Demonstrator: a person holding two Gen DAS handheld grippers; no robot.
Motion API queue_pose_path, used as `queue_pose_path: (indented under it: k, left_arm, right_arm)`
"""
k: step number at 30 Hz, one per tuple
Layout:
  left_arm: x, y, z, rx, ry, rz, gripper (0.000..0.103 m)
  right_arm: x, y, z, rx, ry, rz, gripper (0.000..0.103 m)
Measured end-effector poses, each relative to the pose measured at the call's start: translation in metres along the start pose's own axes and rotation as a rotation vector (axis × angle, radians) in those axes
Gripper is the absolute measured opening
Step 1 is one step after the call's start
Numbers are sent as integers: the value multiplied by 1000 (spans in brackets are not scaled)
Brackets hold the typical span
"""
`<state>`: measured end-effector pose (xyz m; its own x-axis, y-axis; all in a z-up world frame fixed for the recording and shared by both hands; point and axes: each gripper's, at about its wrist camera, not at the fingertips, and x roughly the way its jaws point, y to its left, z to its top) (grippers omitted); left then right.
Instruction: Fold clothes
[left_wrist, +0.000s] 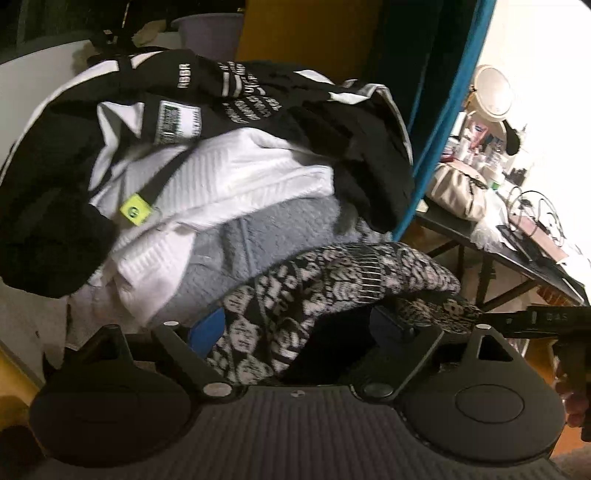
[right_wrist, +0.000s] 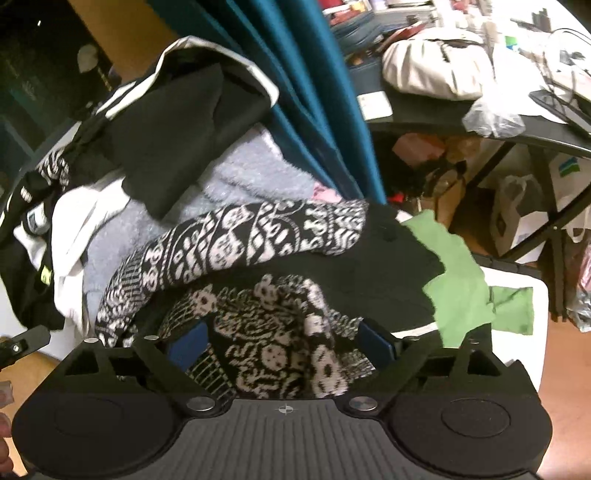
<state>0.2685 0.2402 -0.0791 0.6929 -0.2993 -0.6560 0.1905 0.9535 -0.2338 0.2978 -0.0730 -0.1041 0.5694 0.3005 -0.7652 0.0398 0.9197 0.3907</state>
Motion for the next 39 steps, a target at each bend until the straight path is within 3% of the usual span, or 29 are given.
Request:
queue_pose_path:
  k: [6, 12, 23, 31, 34, 39]
  left_arm:
    - [-1, -8, -14, 11, -9, -32, 91]
    - [-4, -4, -18, -27, -17, -9, 94]
    - [0, -18, -30, -37, -20, 13, 96]
    - [12, -33, -51, -82, 11, 8, 97]
    - [11, -36, -53, -92, 3, 21, 97]
    - [4, -31, -49, -99, -27, 102, 97]
  right_arm:
    - [6, 18, 11, -77, 44, -30, 94]
    - [5, 31, 24, -122, 16, -64, 97]
    - [8, 18, 19, -89, 63, -82, 98]
    - [10, 16, 17, -147, 98, -115, 98]
    - [10, 14, 19, -164, 96, -110, 98]
    - [5, 10, 22, -166, 79, -98, 98]
